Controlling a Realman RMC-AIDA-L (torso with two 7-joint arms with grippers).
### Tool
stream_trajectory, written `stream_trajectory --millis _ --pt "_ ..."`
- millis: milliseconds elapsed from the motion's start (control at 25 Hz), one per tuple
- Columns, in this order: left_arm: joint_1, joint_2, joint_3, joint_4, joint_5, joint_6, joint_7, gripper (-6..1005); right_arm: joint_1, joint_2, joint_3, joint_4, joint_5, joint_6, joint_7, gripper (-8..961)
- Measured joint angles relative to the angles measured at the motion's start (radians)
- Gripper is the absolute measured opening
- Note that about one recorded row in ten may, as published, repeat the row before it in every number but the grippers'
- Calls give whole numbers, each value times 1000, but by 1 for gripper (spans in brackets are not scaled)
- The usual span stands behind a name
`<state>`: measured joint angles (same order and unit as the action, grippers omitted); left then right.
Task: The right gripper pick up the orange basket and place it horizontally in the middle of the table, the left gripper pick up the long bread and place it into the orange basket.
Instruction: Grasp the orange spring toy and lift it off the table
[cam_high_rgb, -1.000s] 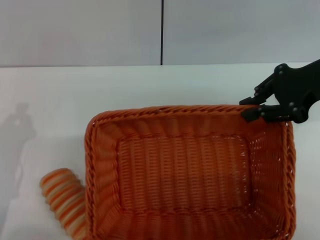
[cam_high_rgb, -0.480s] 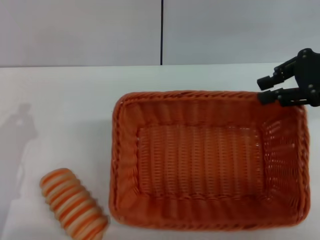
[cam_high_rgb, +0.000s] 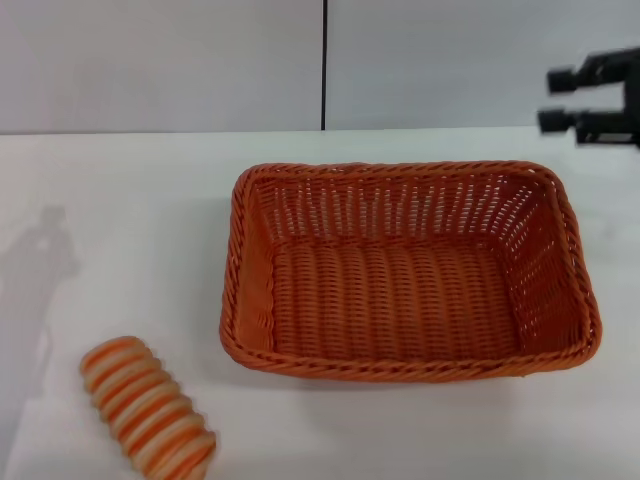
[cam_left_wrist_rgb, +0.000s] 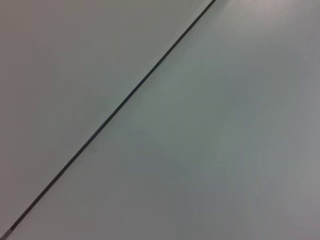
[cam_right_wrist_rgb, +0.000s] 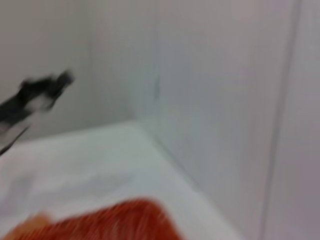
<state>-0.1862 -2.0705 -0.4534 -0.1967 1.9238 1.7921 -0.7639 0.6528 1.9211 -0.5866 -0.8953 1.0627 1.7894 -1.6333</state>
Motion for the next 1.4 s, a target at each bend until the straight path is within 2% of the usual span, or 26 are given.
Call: stream_trajectory --millis 120,320,440,600,720,880,1000,1200,1280,1400 --pt "8 4 4 19 0 3 0 72 -53 25 116 32 78 -25 -51 507" --pt "10 8 42 100 1 34 0 73 -172 62 210 137 268 -92 -176 507" --pt "5 9 61 141 1 39 2 74 -234 66 243 239 360 -106 -273 507" --pt "-9 9 114 188 2 35 45 75 -275 66 311 323 391 -127 -311 507" --pt "-14 9 187 233 2 32 87 76 -297 68 365 349 392 -141 -316 507" --pt "-9 11 328 339 2 33 87 77 -318 69 405 371 392 -163 -317 507" --pt "11 13 438 413 2 50 56 297 -326 70 415 378 392 -194 -318 507" --pt "50 15 649 557 2 69 -88 524 -326 74 428 385 393 -243 -318 507" --pt "60 17 714 591 2 69 -137 605 -320 75 431 388 394 -261 -318 507" --pt "71 19 766 613 6 59 -165 726 -305 75 431 389 394 -287 -319 507"
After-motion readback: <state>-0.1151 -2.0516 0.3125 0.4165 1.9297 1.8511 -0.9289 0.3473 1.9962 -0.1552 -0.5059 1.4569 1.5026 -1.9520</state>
